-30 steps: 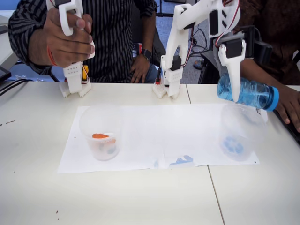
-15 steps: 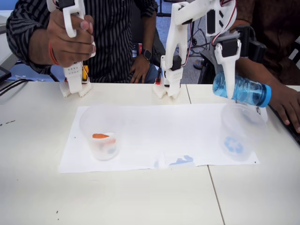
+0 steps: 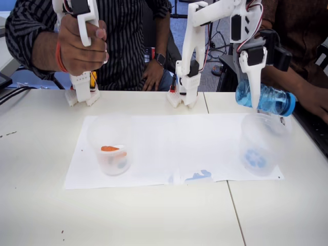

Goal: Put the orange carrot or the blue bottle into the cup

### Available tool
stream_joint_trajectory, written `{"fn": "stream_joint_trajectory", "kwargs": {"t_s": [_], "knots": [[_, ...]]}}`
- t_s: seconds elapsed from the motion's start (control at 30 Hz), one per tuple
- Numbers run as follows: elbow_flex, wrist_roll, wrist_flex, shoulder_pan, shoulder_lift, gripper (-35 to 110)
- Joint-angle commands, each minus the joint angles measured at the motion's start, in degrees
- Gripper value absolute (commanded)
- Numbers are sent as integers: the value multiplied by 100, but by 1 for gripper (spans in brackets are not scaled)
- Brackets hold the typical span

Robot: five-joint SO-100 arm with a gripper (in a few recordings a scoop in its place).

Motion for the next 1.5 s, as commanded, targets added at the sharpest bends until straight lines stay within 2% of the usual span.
{"fn": "stream_joint_trajectory", "kwargs": {"t_s": [0.0, 0.43, 0.9, 1.47], "knots": [[-105, -9, 70, -141, 782, 26], [352, -237, 18, -202, 817, 26], [1898, -290, -1116, -229, 1731, 26], [2021, -290, -1248, -229, 1626, 26]]}}
